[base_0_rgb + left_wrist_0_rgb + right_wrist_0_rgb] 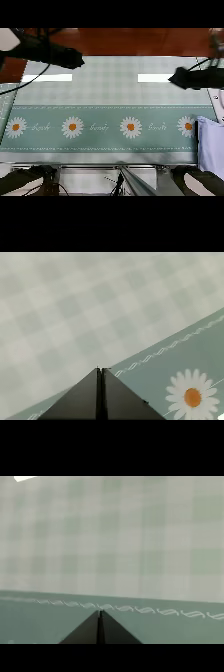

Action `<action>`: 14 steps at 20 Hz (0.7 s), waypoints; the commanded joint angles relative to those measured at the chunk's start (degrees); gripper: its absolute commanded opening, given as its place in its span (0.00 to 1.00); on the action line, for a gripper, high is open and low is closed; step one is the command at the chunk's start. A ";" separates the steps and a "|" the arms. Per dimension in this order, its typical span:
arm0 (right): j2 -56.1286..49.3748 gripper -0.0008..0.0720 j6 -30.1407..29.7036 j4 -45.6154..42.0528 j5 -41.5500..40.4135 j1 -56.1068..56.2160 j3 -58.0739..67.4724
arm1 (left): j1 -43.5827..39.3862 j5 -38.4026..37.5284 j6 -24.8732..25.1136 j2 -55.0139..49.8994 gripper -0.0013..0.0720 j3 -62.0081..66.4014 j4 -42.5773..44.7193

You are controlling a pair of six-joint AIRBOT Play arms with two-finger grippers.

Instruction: Fold the shirts.

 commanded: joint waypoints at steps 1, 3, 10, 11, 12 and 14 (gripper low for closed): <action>-7.26 0.05 8.81 -19.61 -0.57 10.16 0.07 | -0.96 -2.19 -7.26 -1.92 0.05 -7.30 10.80; -9.01 0.05 8.66 -21.24 4.04 9.40 0.07 | 0.55 -1.90 -7.26 -1.92 0.05 -15.50 10.80; -8.76 0.05 8.72 -22.40 5.01 9.35 0.07 | 0.90 -0.92 -10.27 -1.99 0.05 -18.73 10.56; -8.79 0.05 8.72 -22.43 4.87 9.35 0.07 | 0.90 -0.90 -10.27 -2.10 0.05 -18.73 10.58; -8.79 0.05 8.72 -22.40 4.87 9.38 0.07 | 0.90 -0.92 -10.27 -2.12 0.05 -18.73 10.58; -8.79 0.05 8.72 -22.47 4.85 9.35 0.07 | 0.90 -0.90 -10.27 -2.12 0.05 -18.73 10.58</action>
